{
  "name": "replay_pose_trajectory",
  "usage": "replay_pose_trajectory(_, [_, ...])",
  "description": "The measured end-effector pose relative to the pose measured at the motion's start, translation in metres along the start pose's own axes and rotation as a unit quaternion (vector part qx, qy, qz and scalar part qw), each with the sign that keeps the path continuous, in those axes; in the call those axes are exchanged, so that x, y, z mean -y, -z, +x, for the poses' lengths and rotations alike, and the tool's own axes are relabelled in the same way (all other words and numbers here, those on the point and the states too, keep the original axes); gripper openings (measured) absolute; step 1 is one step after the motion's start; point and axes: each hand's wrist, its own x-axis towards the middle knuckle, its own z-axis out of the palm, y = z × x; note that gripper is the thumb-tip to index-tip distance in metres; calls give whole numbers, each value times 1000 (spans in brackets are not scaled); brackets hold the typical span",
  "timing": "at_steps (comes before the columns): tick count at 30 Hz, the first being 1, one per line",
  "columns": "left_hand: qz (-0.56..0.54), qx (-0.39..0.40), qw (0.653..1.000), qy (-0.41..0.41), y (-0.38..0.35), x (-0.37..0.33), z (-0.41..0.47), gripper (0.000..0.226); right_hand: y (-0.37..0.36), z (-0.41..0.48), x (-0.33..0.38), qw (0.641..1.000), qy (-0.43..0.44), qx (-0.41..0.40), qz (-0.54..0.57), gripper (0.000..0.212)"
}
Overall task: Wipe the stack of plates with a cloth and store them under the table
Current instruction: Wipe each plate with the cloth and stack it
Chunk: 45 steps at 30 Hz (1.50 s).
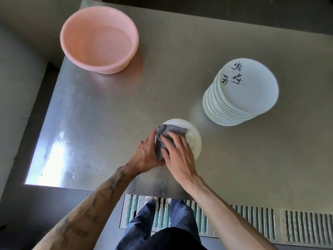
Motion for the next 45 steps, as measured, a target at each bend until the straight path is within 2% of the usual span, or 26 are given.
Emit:
replay_pose_trajectory(6, [10, -5, 1000, 9, -1, -2, 1, 129, 1, 29, 7, 999, -35, -1, 18, 35])
replay_pose_trajectory(11, [22, 3, 1000, -4, 0, -1, 0, 127, 7, -19, -20, 1000, 4, -7, 17, 41])
replay_pose_trajectory(15, [42, 4, 999, 0, -3, 0, -1, 128, 19, -47, -57, 998, -44, -28, -24, 42])
replay_pose_trajectory(23, [12, -8, 999, 28, -3, -4, -3, 125, 20, 33, -49, 993, -90, -34, 61, 44])
replay_pose_trajectory(25, [4, -13, 999, 36, -3, -5, -3, 126, 15, 36, -39, 998, -51, -12, 31, 44])
replay_pose_trajectory(28, [-3, -8, 999, 36, -2, -6, -3, 127, 14, 34, -39, 997, 73, 16, -9, 45])
replay_pose_trajectory(30, [1, -7, 999, 35, -2, -7, -3, 127, 20, 44, -46, 995, 91, 26, -17, 45])
replay_pose_trajectory(35, [20, -12, 999, 24, -3, -7, -4, 125, 29, 39, -68, 995, -80, 0, 55, 45])
replay_pose_trajectory(37, [32, -7, 999, 15, -4, -6, -5, 125, 28, 32, -68, 993, -101, -9, 61, 46])
replay_pose_trajectory(39, [36, -8, 999, 13, -4, -5, -4, 126, 25, 36, -59, 996, -71, -14, 50, 45])
replay_pose_trajectory(43, [34, -1, 999, 21, -3, -4, -3, 129, 11, 48, -35, 993, 119, 11, 5, 41])
replay_pose_trajectory(45, [36, 1, 999, 19, -2, -5, -3, 130, 13, 51, -41, 992, 125, 16, 5, 39])
